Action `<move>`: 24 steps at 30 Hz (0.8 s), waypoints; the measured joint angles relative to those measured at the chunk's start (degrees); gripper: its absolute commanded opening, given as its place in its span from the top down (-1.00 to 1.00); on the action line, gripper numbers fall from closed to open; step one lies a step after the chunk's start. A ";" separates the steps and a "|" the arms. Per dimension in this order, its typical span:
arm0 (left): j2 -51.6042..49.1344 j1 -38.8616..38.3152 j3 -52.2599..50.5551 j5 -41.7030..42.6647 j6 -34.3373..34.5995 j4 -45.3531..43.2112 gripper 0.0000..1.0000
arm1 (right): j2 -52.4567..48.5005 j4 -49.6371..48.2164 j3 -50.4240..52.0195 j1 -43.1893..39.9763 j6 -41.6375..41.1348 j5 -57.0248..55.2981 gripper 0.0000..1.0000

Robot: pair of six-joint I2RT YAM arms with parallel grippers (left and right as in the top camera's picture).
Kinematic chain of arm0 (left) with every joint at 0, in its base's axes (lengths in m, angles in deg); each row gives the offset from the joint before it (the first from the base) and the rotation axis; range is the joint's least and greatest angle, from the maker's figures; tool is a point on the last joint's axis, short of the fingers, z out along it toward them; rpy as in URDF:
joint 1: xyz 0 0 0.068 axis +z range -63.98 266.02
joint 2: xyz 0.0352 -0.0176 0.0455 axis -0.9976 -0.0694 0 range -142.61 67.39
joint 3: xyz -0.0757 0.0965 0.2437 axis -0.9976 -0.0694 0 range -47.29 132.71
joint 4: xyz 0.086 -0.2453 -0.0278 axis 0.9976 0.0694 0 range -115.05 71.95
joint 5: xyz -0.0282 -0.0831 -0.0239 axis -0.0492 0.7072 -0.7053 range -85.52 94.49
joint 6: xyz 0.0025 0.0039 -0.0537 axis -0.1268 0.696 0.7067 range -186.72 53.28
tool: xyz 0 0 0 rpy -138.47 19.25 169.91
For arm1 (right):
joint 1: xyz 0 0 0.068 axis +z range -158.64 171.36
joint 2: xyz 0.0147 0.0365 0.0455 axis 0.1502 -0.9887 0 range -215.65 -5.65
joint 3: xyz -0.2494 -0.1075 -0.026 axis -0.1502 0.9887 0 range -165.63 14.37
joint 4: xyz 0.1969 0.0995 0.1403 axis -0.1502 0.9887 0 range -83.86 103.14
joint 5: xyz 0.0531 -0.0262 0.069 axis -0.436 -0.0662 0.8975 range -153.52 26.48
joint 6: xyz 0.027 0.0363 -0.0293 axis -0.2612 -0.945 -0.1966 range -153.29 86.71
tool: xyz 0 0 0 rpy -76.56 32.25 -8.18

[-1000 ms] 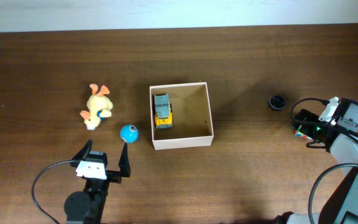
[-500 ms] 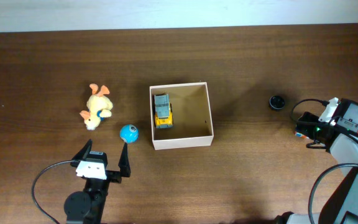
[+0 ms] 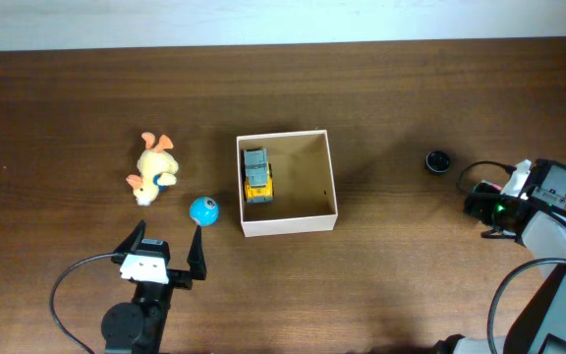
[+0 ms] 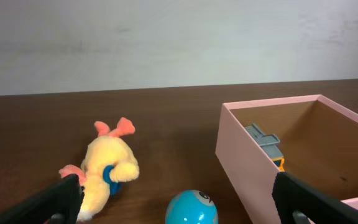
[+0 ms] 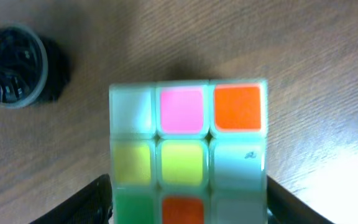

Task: Pack container
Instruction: 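Lower the right gripper over the Rubik's cube and grasp it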

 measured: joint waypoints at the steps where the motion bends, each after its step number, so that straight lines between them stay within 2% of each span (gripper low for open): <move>1: 0.00 0.02 0.00 0.00 0.00 0.00 -0.98 | 0.00 0.85 0.00 0.00 -0.72 0.22 -0.33; 20: 0.00 0.00 0.00 0.00 0.00 0.00 -0.99 | 0.00 -7.72 0.00 0.00 1.09 0.61 -0.33; 24: 0.00 0.02 0.00 0.00 0.00 0.00 -0.98 | -0.02 -7.87 0.00 0.00 1.14 0.61 -0.15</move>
